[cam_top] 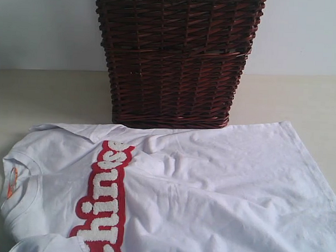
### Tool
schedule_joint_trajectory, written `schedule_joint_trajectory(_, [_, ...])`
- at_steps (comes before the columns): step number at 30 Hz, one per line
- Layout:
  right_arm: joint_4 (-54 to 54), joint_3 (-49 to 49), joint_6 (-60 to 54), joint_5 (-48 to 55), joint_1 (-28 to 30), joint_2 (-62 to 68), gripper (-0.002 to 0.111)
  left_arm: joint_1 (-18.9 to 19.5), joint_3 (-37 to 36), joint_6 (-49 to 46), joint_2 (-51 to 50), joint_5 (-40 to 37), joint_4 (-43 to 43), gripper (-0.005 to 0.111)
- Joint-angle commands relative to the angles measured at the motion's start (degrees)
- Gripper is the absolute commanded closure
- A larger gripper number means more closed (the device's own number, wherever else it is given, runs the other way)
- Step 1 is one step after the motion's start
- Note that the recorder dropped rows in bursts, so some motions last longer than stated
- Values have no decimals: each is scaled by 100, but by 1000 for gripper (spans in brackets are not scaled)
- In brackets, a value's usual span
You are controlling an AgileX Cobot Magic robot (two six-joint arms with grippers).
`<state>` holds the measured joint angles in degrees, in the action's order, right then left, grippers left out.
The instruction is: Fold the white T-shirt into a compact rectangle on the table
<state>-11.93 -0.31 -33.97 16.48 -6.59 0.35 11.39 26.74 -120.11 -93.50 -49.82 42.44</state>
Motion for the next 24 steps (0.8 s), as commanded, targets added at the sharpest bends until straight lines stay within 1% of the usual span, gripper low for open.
schedule_joint_trajectory(1, [-15,31,19,-45,-9,-35,108,3,6,48,220,-141,14,107])
schedule_joint_trajectory(3, [-15,31,19,-45,-9,-35,108,3,98,113,437,-522,0,107])
schedule_joint_trajectory(6, [-15,31,19,-45,-9,-35,108,3,337,352,821,-1777,-12,107])
schedule_joint_trajectory(7, [-15,31,19,-45,-9,-35,108,3,414,402,950,-2015,-12,107])
schedule_joint_trajectory(9, [-15,31,19,-45,-9,-35,108,-9,465,695,1222,-2015,1,107])
schedule_joint_trajectory(15, [-15,31,19,-45,-9,-35,108,-9,465,715,1737,-2015,-885,107])
schedule_joint_trajectory(18, [-15,31,19,-45,-9,-35,108,-9,465,889,1990,-2015,-1136,107])
schedule_joint_trajectory(21, [-15,31,19,-45,-9,-35,108,-9,465,901,2365,-2015,-1031,107])
schedule_joint_trajectory(24, [-15,31,19,-45,-9,-35,108,-9,465,929,2891,-2015,-540,107])
